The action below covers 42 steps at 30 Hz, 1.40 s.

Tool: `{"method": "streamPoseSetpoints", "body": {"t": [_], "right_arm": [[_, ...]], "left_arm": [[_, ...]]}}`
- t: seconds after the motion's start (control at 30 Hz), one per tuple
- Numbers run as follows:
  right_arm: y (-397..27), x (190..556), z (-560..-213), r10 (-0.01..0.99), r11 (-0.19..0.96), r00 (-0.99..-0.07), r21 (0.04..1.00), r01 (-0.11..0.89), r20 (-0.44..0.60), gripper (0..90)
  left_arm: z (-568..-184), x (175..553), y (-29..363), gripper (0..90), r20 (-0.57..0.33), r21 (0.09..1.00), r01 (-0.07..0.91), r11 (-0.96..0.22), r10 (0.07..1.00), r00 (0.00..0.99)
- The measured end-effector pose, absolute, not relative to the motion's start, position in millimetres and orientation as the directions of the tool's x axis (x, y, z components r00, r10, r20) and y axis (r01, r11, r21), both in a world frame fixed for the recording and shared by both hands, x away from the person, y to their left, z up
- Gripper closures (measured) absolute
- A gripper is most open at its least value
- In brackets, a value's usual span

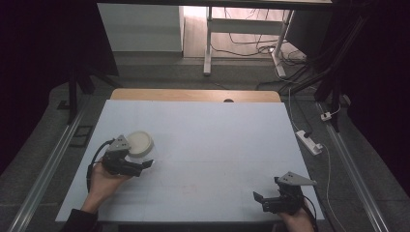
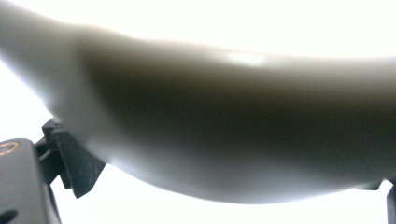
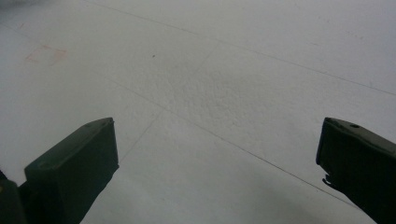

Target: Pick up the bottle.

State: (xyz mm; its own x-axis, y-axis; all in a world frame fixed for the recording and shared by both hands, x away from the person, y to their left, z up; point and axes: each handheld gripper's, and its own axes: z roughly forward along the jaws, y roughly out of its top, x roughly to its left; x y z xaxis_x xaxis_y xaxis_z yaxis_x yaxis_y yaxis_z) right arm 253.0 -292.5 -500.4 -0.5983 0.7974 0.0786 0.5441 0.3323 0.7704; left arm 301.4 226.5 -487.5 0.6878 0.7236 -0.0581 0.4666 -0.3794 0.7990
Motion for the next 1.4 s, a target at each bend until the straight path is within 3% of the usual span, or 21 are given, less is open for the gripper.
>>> {"method": "streamPoseSetpoints", "body": {"t": [1.4], "right_arm": [[-293,253,-500,0.796,0.33,-0.599,0.771,0.545,0.084,0.0]], "left_arm": [[-469,325,116,7.8,-0.047,0.785,0.353,-0.509,0.519,0.853]]}}
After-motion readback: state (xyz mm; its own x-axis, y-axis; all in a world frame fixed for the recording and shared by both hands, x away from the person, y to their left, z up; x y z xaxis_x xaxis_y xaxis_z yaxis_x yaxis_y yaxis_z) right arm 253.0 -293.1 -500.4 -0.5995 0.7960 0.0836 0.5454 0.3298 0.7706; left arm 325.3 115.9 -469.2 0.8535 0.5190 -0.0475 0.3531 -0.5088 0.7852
